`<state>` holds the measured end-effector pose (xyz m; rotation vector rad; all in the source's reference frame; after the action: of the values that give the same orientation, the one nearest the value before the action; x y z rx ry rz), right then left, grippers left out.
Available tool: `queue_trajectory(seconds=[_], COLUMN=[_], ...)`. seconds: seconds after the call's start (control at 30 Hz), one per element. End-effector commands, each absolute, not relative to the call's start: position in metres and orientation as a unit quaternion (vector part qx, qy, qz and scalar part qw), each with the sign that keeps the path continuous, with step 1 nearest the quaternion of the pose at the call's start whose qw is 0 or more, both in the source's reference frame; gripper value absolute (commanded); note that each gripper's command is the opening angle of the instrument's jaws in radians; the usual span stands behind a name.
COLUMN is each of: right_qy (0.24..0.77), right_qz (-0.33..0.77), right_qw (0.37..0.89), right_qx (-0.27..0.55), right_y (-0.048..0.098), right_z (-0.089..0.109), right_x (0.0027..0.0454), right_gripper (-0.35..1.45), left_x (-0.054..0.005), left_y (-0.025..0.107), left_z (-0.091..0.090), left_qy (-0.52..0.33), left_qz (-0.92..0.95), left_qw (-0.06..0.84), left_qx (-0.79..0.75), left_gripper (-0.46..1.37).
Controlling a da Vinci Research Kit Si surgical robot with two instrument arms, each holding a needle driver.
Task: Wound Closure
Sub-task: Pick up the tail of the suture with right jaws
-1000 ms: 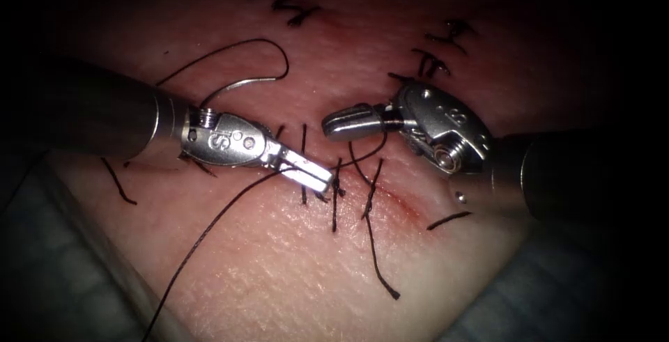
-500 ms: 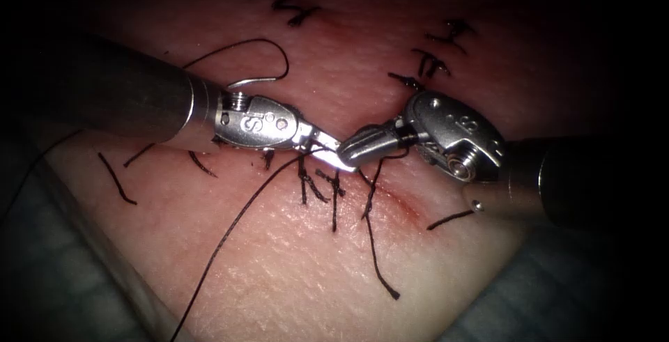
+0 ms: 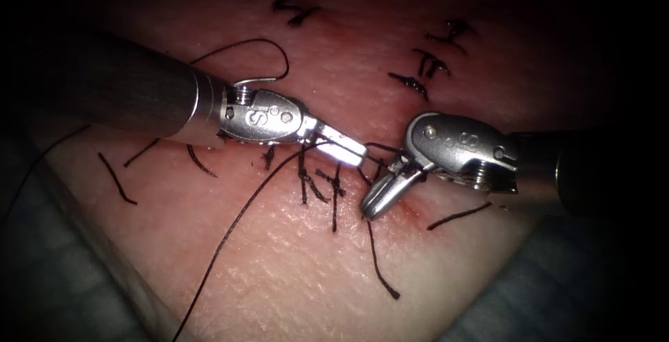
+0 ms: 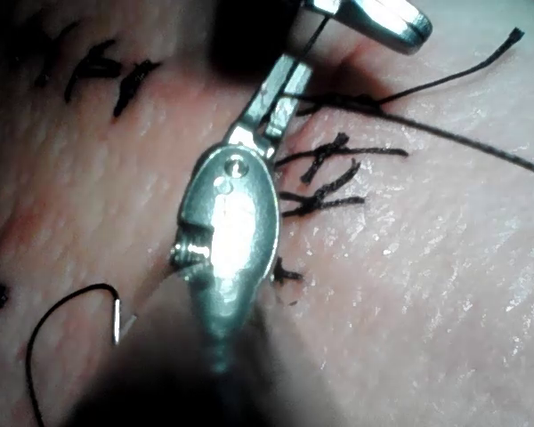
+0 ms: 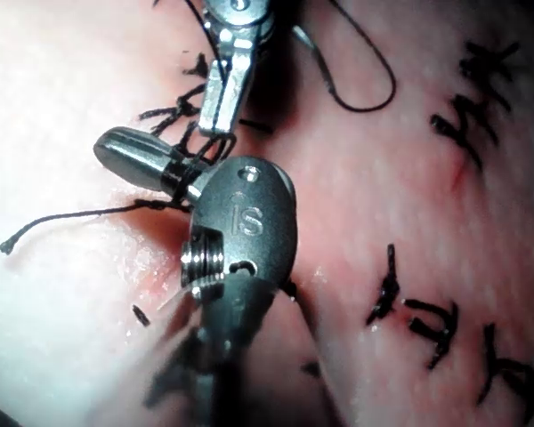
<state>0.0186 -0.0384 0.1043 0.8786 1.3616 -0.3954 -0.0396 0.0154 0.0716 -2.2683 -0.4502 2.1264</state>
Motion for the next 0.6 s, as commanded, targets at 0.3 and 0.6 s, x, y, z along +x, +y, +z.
queue_trajectory(seconds=[0.3,0.6], right_qy=[0.597,0.592], right_qz=[-0.272,-0.326], right_qw=[0.681,0.677], right_qx=[0.325,0.293], right_y=[-0.0386,-0.0410], right_z=[0.1048,0.1064], right_x=[0.0186,0.0187], right_gripper=[0.57,1.20], left_x=[-0.0396,-0.0395], left_y=[0.0152,0.0151], left_z=[0.0715,0.0715], left_qy=[-0.147,-0.150], left_qz=[0.676,0.675], left_qw=[-0.004,-0.003], left_qx=[-0.722,-0.722], left_gripper=[-0.35,-0.35])
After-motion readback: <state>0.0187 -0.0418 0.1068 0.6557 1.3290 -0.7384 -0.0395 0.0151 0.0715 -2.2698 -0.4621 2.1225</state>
